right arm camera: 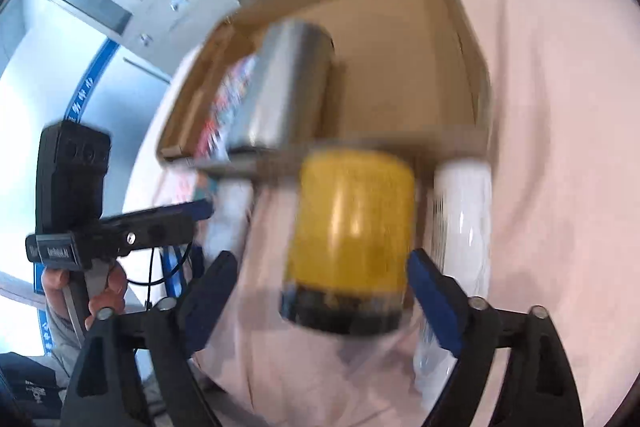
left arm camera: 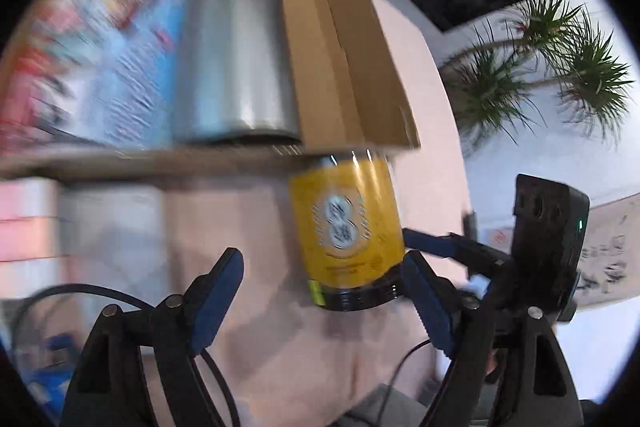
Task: Organize rigid objects
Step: 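Set the silver can into the box beside the game box, release, then grasp the yellow-labelled jar with both grippers and lift it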
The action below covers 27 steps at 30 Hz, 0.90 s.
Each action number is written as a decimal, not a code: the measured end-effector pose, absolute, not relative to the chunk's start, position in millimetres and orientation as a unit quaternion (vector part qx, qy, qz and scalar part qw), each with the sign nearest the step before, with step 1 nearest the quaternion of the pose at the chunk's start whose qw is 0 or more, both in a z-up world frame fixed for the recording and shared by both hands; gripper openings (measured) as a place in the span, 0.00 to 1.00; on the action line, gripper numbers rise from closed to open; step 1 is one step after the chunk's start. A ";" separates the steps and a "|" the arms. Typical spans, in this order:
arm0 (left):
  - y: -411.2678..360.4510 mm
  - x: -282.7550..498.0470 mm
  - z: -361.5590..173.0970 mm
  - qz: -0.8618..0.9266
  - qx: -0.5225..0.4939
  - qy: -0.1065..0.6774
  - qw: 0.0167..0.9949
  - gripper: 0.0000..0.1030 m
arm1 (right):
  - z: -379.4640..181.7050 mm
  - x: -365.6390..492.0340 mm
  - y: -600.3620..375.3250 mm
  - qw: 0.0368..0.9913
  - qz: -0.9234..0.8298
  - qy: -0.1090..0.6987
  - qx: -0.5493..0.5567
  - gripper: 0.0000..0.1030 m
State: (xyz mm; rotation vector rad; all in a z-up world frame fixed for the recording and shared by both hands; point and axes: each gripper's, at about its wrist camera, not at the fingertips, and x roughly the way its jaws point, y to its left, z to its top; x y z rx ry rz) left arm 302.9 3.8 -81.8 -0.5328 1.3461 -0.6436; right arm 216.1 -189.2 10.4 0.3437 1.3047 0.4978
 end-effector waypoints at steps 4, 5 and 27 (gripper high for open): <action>-24.3 319.4 -105.9 -0.295 -0.240 0.632 0.676 0.79 | -11.5 207.4 -171.5 0.742 0.236 0.611 0.143 0.77; -28.3 320.4 -109.5 -0.294 -0.237 0.634 0.675 0.81 | -15.2 207.4 -168.7 0.740 0.242 0.610 0.147 0.78; -14.2 364.0 75.2 -0.259 -0.133 0.460 0.839 0.81 | 132.8 271.4 -170.2 0.825 0.309 0.460 0.109 0.84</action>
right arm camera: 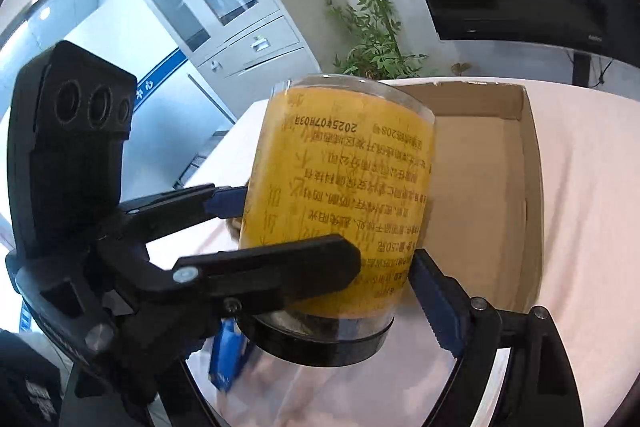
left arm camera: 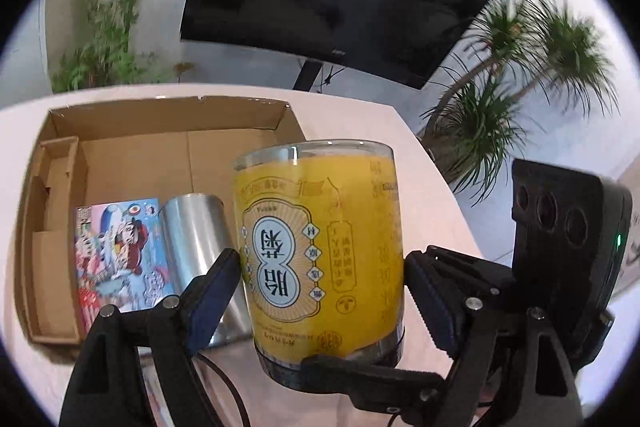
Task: Organize rigid objects
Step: 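Grasp the yellow-labelled jar with both grippers and lift it, then place the yellow jar in the box beside the silver can, release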
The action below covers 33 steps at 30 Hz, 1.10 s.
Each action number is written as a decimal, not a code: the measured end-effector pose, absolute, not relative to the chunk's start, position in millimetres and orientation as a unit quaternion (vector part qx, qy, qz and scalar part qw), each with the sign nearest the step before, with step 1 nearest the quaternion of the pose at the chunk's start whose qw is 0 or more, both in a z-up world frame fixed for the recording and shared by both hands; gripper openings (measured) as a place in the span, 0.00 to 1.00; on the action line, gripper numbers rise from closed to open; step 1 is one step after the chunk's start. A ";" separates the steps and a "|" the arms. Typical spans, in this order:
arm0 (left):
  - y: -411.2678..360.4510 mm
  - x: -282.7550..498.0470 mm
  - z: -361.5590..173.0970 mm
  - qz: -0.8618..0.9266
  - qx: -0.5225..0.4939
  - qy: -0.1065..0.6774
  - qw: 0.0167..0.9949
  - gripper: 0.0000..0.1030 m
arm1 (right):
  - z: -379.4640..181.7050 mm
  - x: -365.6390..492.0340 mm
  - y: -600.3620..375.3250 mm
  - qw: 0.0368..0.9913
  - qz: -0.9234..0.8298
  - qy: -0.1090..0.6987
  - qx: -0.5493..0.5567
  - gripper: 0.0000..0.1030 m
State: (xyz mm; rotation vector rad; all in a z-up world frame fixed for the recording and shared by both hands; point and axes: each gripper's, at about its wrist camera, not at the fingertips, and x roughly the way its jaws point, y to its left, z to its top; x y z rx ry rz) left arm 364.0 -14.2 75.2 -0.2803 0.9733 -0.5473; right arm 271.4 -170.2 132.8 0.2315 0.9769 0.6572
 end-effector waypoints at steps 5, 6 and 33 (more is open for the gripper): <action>-12.2 404.1 48.6 -0.267 -0.163 0.503 0.805 0.81 | 119.6 303.3 -185.5 0.813 0.295 0.492 0.106 0.84; -14.6 407.8 42.9 -0.267 -0.166 0.510 0.801 0.81 | 114.0 306.5 -192.0 0.808 0.292 0.500 0.108 0.84; 17.8 322.5 40.0 -0.175 -0.076 0.433 0.881 0.79 | 21.3 280.5 -199.6 0.782 0.258 0.551 0.137 0.96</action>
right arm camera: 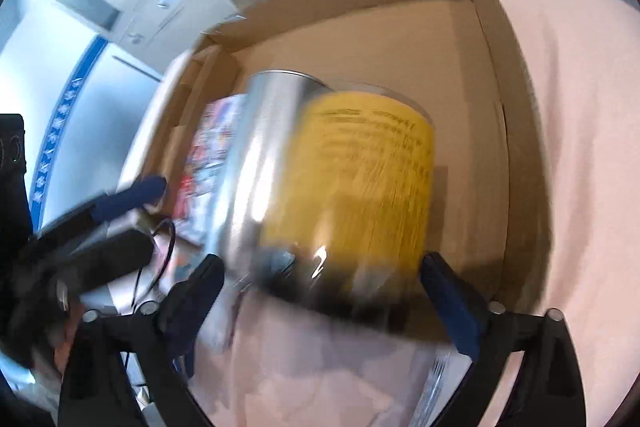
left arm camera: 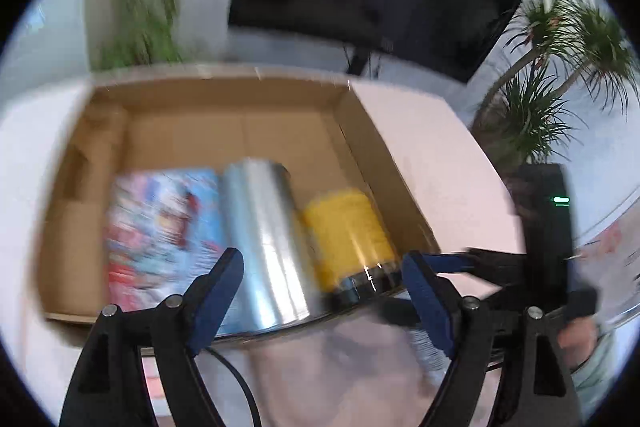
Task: Organize rigid objects
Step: 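Place the yellow jar in the box beside the silver can, release, then grasp the white spray bottle lying on the cloth and lift it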
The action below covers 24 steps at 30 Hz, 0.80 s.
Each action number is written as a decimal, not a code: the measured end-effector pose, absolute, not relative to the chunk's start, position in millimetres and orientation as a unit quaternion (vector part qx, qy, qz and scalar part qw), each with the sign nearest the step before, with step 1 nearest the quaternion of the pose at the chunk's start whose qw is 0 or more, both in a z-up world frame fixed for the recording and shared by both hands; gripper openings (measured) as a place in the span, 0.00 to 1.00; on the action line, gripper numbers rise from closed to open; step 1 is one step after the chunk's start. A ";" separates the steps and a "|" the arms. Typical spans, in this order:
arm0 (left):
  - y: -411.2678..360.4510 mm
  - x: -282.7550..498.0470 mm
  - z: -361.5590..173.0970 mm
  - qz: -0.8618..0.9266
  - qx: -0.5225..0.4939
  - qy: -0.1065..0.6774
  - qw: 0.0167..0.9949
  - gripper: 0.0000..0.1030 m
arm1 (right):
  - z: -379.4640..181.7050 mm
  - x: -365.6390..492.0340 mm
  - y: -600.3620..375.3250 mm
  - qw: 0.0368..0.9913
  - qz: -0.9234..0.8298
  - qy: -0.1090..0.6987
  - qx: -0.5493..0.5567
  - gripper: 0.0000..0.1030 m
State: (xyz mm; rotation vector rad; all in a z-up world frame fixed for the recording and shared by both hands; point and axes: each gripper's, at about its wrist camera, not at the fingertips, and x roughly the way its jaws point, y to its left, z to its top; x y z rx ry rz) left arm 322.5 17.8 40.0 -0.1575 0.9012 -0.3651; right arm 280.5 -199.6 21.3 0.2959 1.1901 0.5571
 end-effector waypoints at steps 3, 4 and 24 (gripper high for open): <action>43.3 280.2 50.0 -0.151 -0.055 0.402 0.901 0.80 | 49.6 223.5 -231.5 0.827 0.246 0.490 0.122 1.00; 49.3 270.3 47.5 -0.144 -0.049 0.401 0.903 0.80 | 49.4 207.2 -241.9 0.836 0.233 0.482 0.115 1.00; -34.8 219.0 -10.4 -0.347 0.056 0.437 0.828 0.79 | -48.1 69.5 -181.3 0.774 0.365 0.496 -0.147 0.41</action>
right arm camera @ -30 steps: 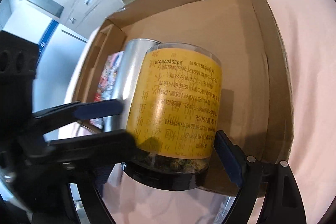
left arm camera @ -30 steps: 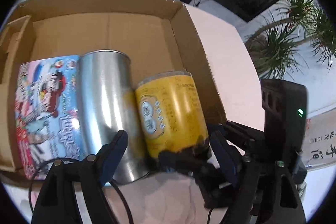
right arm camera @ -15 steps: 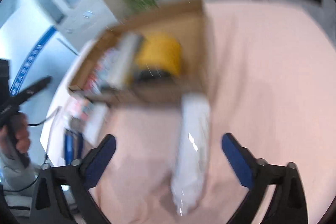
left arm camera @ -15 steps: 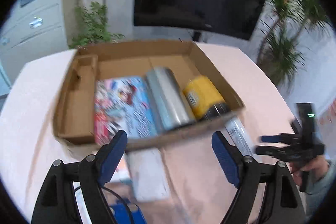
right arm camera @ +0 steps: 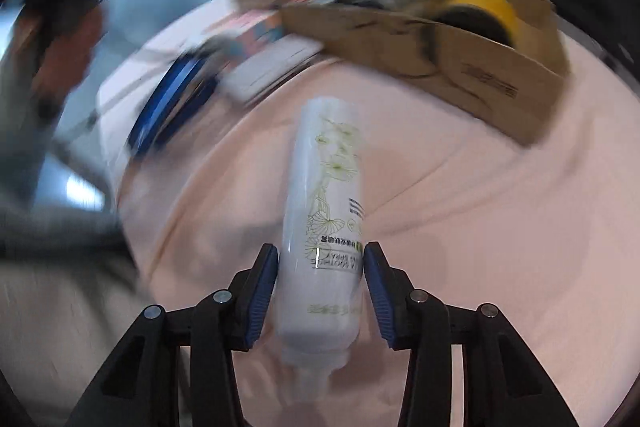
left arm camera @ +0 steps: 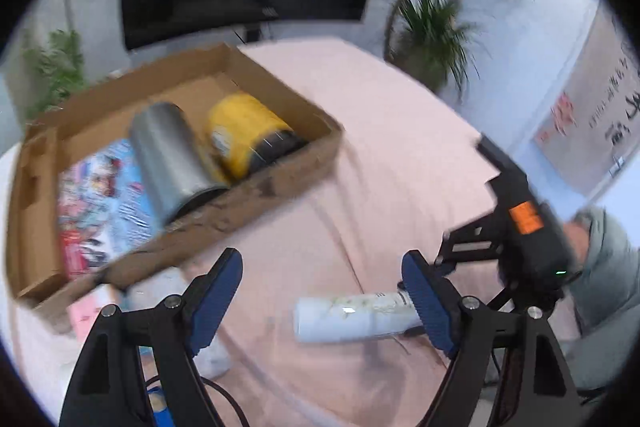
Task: Organize rigid objects
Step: 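Grasp the white spray bottle lying on the cloth and lift it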
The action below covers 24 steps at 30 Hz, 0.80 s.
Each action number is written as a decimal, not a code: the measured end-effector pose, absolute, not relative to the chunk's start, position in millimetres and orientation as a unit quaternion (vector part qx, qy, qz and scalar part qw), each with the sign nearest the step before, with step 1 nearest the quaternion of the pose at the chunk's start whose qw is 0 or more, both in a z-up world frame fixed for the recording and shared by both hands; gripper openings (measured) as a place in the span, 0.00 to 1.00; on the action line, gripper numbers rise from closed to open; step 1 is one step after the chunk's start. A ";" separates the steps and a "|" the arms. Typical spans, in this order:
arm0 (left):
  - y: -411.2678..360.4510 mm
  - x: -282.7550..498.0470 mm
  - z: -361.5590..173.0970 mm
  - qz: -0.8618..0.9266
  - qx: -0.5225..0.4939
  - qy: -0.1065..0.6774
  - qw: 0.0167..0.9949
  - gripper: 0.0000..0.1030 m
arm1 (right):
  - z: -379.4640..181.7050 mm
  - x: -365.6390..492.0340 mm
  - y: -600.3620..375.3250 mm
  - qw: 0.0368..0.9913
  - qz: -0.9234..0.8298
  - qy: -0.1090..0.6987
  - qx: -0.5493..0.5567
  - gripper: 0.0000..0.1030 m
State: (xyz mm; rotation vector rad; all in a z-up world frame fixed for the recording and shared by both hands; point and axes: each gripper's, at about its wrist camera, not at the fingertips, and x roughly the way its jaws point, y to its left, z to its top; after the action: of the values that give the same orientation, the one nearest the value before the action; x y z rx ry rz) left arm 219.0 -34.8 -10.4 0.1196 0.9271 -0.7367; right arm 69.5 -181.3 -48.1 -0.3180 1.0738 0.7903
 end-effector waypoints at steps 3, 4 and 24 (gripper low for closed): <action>-61.2 227.4 -29.4 -0.374 0.075 0.462 0.801 0.79 | -43.9 63.1 -187.8 0.772 0.367 0.484 -0.189 0.41; -71.2 229.0 -36.6 -0.385 0.089 0.468 0.790 0.77 | -39.0 62.4 -195.5 0.774 0.365 0.477 -0.199 0.38; -113.2 183.2 -100.0 -0.402 0.076 0.642 0.648 0.43 | -27.1 60.5 -306.5 0.757 0.201 0.559 0.272 0.47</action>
State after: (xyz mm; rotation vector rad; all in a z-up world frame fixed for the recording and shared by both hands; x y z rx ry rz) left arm 183.2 -113.2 -100.0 0.1727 1.4609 -0.9146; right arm 60.5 -306.5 -27.1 0.5931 1.2187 0.4385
